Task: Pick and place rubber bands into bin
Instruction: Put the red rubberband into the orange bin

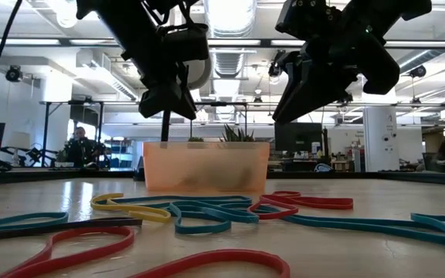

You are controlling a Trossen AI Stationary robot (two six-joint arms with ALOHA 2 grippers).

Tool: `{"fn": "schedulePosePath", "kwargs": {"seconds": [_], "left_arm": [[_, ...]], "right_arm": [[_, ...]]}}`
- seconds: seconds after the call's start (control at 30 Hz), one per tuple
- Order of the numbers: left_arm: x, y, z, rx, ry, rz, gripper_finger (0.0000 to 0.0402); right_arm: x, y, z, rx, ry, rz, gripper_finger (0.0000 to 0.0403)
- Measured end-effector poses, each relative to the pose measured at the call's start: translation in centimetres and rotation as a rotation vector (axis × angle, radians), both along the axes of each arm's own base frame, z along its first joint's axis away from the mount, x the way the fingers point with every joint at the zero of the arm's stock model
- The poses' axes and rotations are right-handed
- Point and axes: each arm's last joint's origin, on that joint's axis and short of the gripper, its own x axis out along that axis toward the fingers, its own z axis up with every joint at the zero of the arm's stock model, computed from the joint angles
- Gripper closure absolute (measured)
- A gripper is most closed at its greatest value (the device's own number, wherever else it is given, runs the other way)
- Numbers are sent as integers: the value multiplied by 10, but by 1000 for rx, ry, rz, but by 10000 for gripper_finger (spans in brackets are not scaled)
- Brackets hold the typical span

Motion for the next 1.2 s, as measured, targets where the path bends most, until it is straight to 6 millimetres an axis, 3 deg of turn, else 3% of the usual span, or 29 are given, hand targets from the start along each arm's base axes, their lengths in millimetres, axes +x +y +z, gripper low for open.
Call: {"fn": "schedulePosePath", "kwargs": {"seconds": [0.17, 0.4, 0.63, 0.8, 1.0, 1.2], "left_arm": [[0, -7, 1, -27, 9, -39, 322], [-11, -36, 20, -67, 0, -155, 322], [-34, -68, 41, -362, -31, -389, 322], [-46, -81, 49, -524, -47, -436, 322], [-54, -88, 39, -561, -29, -418, 322], [-61, -89, 23, -593, 0, -366, 322]], "right_arm": [[-2, 0, -1, 20, 17, -21, 339], [-7, 2, -6, 134, 110, 23, 339], [-4, 8, -6, 268, 114, 124, 339], [8, 14, -9, 322, 26, 190, 339], [27, 25, -21, 388, -86, 352, 339], [31, 27, -37, 395, -43, 346, 339]]}}
